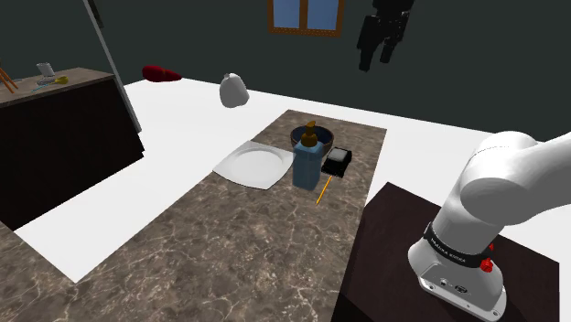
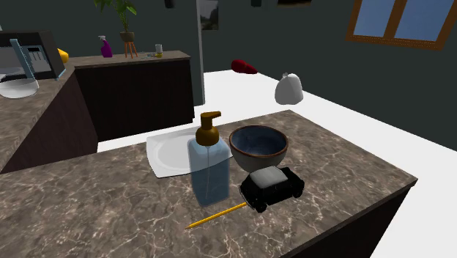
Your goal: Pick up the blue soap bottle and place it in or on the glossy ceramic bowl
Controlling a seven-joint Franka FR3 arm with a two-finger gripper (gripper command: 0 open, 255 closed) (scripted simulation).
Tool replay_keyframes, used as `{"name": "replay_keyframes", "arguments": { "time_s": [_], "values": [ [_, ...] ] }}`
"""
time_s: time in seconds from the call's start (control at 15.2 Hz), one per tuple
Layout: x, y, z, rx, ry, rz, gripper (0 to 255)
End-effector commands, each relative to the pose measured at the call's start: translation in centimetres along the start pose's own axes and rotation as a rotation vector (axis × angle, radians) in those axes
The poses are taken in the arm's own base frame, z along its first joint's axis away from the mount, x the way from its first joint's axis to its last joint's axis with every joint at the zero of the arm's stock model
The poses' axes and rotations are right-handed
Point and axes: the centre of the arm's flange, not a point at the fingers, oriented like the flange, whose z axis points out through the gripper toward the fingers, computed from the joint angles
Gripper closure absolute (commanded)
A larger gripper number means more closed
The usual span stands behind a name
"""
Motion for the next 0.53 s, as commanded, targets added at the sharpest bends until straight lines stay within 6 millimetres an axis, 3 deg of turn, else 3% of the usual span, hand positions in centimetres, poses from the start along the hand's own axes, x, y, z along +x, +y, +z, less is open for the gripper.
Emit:
{"name": "replay_keyframes", "arguments": {
  "time_s": [0.0, 0.46],
  "values": [
    [0.0, 0.0, 0.0, 0.0, 0.0, 0.0, 0],
    [6.2, -0.1, 7.3, 0.005, -0.031, -0.028, 0]
  ]
}}
